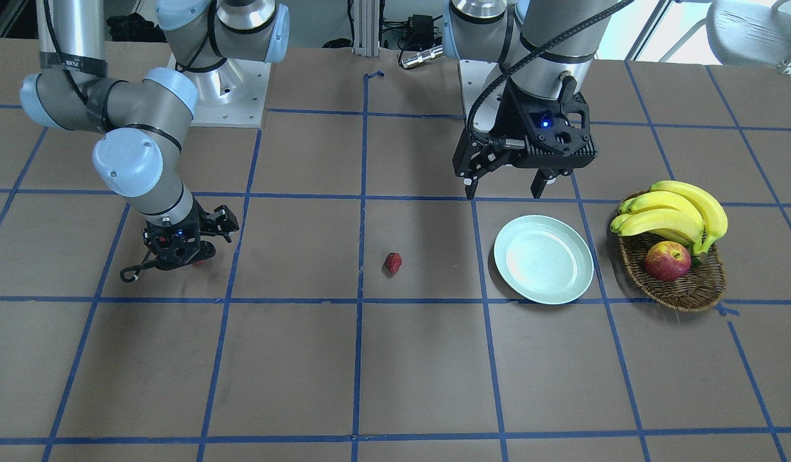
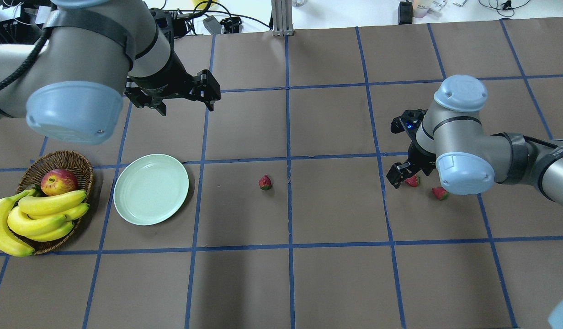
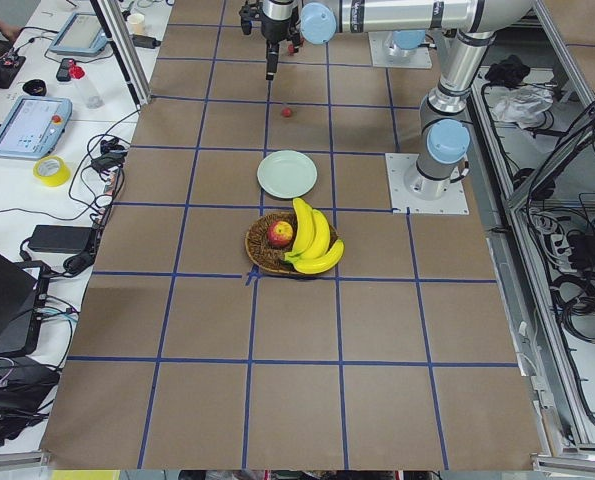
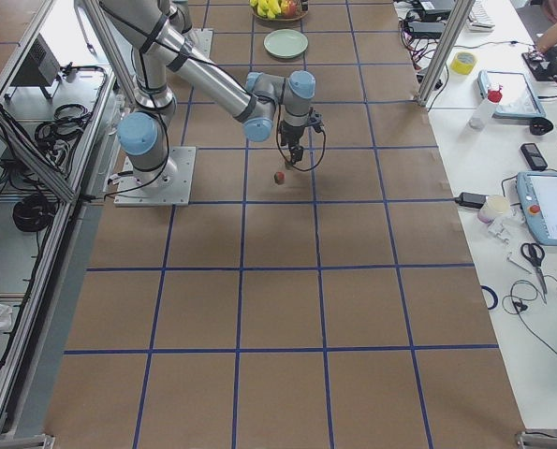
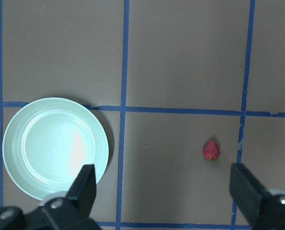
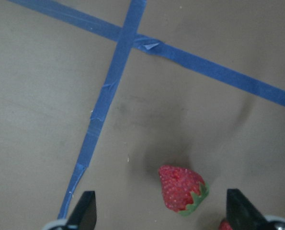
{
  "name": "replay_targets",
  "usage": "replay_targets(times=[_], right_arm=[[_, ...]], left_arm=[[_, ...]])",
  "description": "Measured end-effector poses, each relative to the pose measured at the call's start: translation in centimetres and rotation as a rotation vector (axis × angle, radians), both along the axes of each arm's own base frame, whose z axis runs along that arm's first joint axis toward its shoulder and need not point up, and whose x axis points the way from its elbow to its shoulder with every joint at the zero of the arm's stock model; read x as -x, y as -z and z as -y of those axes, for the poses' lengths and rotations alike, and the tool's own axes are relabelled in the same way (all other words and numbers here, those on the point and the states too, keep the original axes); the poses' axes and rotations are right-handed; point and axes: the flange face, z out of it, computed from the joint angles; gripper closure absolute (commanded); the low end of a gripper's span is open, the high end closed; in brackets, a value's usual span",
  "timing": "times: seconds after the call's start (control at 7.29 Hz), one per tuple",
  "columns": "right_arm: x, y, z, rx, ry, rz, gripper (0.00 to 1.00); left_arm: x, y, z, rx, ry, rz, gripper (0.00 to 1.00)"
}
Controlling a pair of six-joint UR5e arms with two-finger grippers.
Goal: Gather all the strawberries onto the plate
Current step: 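Grasp the middle strawberry with the left gripper while the right grasps another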
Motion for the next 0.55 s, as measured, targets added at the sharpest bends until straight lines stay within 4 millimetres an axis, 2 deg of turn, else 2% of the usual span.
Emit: replay_targets(times=[0.14,0.27,0.55], right_arm=[[0.2,0.6,0.2,-0.001,-0.004,0.000,0.19],[0.3,1.3,0.2,-0.007,-0.007,-0.004,0.38],[0.6,2.0,0.3,-0.020,-0.019,-0.028,0.78]], left_arm=[[1.2,2.5,0.6,0.011,-0.011,-0.007,0.00],[2.2,5.7,1.1,0.010,-0.029,-0.013,0.00],[4.3,11.3,0.6,-0.012,-0.024,-0.006,0.00]])
